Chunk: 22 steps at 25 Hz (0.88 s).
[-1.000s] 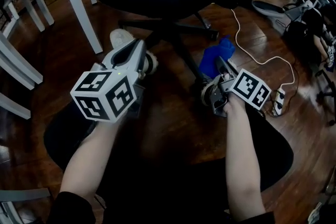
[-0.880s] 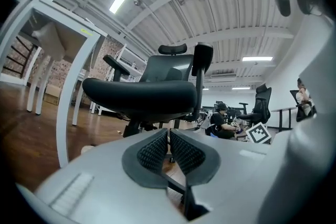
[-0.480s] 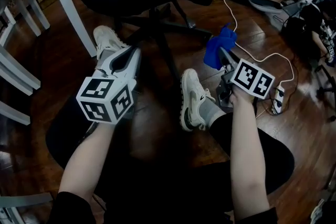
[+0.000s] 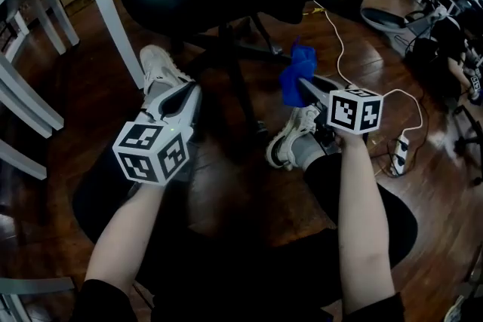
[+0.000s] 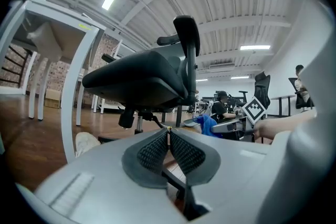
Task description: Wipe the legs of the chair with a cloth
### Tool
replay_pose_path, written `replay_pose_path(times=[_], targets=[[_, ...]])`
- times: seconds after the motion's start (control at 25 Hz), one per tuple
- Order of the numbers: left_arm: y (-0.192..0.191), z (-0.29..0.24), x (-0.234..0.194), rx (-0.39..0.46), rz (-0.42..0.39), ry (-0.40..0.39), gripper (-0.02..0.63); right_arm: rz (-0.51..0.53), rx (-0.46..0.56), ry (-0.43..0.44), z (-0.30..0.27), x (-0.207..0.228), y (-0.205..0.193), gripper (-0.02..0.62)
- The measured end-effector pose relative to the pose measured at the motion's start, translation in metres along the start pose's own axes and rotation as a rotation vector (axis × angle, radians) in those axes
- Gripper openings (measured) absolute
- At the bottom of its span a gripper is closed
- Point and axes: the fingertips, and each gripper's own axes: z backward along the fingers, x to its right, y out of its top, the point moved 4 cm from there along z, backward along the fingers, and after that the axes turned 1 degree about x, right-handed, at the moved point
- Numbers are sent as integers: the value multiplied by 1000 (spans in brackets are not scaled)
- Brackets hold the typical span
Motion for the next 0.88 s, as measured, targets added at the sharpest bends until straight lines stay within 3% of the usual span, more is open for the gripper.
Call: replay_pose_path(times=[0.12,0.24,0.32,0.56,0.88], targets=[[-2,3,-6,-13,-39,-20,12,237,-151,134,-26,-28,-5,92],[-7,3,-15,-33,-39,-25,12,458,-301,104,-51,-30,-24,92],[-16,-3,-19,-53,-32,-27,12,580,-345,72,-64,-23,-34,92],[-36,-41,-35,-93,-38,8,12,742,-264,109,-114,-8,-37,92],[-50,-69,-27,-160,-106,-16,12,899,-214,148,-205,1,-52,92]])
